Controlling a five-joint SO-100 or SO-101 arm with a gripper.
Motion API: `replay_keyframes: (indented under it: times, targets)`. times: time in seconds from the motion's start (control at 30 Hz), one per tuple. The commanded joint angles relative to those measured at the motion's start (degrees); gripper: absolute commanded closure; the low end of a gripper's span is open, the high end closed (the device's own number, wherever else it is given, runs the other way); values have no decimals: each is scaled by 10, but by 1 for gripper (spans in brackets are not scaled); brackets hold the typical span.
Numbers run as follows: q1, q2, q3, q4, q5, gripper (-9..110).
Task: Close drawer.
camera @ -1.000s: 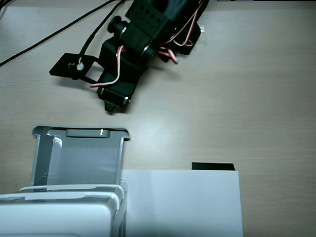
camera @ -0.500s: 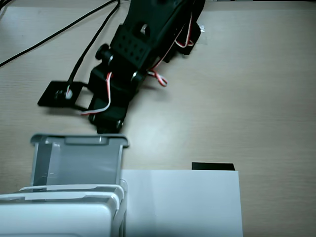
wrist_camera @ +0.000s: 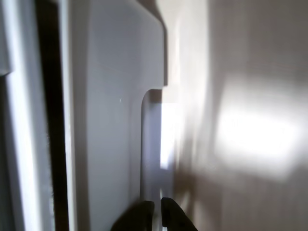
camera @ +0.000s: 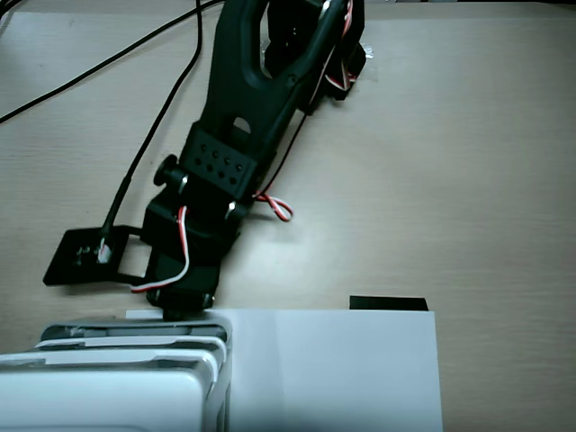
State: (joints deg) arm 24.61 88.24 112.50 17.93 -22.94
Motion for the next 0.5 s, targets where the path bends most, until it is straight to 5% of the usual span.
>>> replay_keyframes:
  times: [0.0, 0.47]
  targets:
    - [-20, -4, -40, -11, -3, 101]
    - [-33, 49, -25, -3, -9, 101]
